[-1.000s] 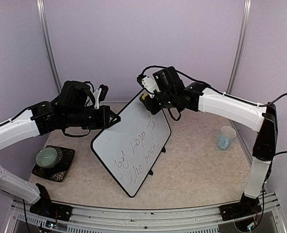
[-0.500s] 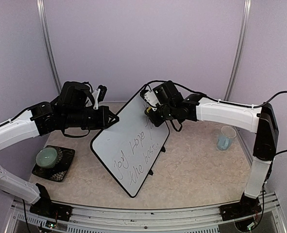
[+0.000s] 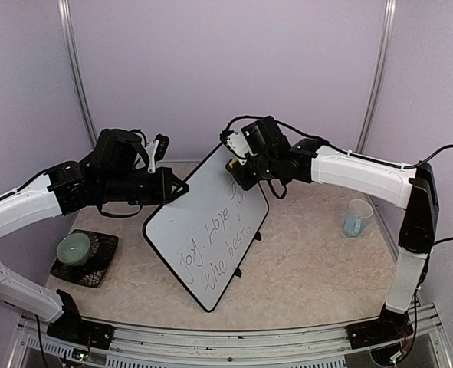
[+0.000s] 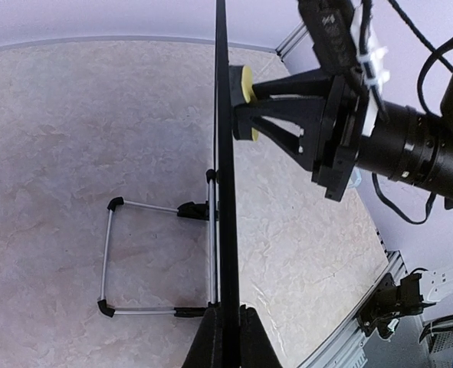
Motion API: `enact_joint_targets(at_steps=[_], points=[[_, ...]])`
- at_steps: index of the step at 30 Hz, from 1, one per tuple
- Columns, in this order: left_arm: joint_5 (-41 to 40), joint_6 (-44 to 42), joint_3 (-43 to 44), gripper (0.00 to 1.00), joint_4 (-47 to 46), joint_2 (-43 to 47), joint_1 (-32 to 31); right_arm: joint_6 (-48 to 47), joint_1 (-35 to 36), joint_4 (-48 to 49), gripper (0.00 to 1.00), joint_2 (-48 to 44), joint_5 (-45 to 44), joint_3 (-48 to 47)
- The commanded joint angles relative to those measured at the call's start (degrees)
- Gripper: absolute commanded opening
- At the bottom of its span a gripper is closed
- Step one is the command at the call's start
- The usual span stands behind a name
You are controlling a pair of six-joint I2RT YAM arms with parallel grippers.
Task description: Erase the whiteboard
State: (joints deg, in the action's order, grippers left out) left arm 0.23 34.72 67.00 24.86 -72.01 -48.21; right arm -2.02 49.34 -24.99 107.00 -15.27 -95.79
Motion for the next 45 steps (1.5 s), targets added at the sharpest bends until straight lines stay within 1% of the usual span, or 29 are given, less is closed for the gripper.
enact_joint_targets(at_steps=[1,3,6,17,20,25,34,36,39,45], points=[[4.80,-1.27,-0.47,0.00,-2.65,1.43,-1.36,-0.79,-0.05,1.22,0.00,1.89,0.12,-6.54],[4.79,-1.22,-0.44,0.00,-2.63,1.44,-1.36,-0.95,-0.17,0.72,0.00,2.52,-0.01,-7.94],[4.72,-1.27,-0.40,0.00,-2.49,1.60,-1.36,-0.97,-0.38,0.55,0.00,2.77,-0.06,-7.66],[4.86,-1.67,0.02,0.00,-2.27,1.59,-1.28,1.42,-2.21,3.63,0.00,-0.81,1.52,5.59],[4.87,-1.62,0.02,0.00,-2.34,1.52,-1.28,1.58,-2.48,3.90,0.00,-1.37,1.94,7.00],[5.08,-1.52,-0.06,0.00,-2.41,1.51,-1.28,1.04,-2.51,2.93,0.00,-0.48,2.26,3.95],[4.77,-1.54,0.65,0.00,-1.71,1.52,-1.28,-0.26,-2.53,0.19,0.00,2.59,2.55,-7.61],[4.69,-1.55,0.60,0.00,-1.66,1.52,-1.28,-0.35,-2.50,-0.18,0.00,3.07,2.74,-8.86],[4.60,-1.50,0.55,0.00,-1.70,1.69,-1.28,-0.35,-2.52,-0.12,0.00,3.33,2.66,-8.35],[4.67,-1.57,0.07,0.00,-1.96,1.87,-1.28,0.59,-2.93,1.72,0.00,2.46,2.56,-1.10]])
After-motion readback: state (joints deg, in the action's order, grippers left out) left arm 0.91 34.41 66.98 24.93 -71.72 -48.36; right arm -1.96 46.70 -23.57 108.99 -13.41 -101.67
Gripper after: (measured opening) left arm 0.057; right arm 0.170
